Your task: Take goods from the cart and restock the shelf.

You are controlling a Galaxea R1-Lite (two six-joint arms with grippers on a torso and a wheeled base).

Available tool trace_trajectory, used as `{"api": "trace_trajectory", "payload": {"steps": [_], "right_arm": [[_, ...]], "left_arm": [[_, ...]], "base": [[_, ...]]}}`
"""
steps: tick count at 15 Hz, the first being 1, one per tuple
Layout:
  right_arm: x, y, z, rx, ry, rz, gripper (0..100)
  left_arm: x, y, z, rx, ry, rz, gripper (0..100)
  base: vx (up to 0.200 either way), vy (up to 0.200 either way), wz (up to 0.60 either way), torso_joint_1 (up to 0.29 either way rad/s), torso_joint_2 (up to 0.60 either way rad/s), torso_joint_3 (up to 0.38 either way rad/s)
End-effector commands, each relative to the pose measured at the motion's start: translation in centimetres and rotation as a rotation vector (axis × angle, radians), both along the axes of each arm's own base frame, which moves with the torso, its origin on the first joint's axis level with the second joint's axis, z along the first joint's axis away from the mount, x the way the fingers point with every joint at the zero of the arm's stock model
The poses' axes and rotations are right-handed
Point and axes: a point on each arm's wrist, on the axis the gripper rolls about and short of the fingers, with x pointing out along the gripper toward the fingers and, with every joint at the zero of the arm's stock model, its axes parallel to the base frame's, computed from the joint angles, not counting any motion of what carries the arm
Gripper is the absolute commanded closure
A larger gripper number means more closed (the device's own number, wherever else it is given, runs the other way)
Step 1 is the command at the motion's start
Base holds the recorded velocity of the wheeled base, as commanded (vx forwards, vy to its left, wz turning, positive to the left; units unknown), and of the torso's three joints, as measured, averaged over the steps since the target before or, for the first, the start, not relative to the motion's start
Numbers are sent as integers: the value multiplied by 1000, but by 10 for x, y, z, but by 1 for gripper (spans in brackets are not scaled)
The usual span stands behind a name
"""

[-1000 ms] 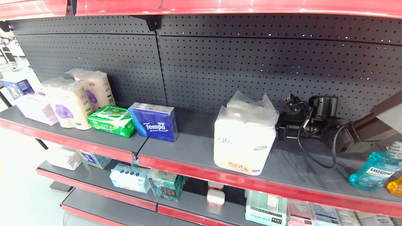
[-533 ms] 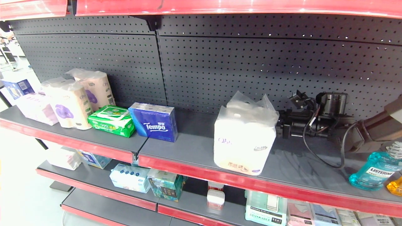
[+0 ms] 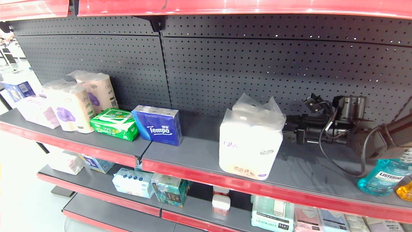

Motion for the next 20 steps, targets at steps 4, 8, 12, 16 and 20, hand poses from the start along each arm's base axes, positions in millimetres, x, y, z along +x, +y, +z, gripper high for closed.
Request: {"api": "trace_trajectory", "payload": {"steps": [4, 8, 12, 16, 20], "right_arm": [[-9, -7, 11, -9, -9, -37, 0], [-18, -9, 12, -17, 5, -63, 0], [-26, -12, 20, -28, 10, -93, 0], [-32, -13, 25, -41, 4, -132, 0], [-41, -19, 28, -52, 11, -174, 0]], "left_arm": [[0, 0, 0, 1, 1, 0, 0], [0, 0, 0, -1, 1, 1, 0], [0, 0, 0, -1, 1, 1, 0], [0, 0, 0, -1, -1, 1, 0], [0, 0, 0, -1, 1, 1, 0]], "base": [[0, 0, 0, 0, 0, 0], [0, 0, 0, 0, 0, 0], [0, 0, 0, 0, 0, 0], [0, 0, 0, 0, 0, 0], [0, 0, 0, 0, 0, 0]]}}
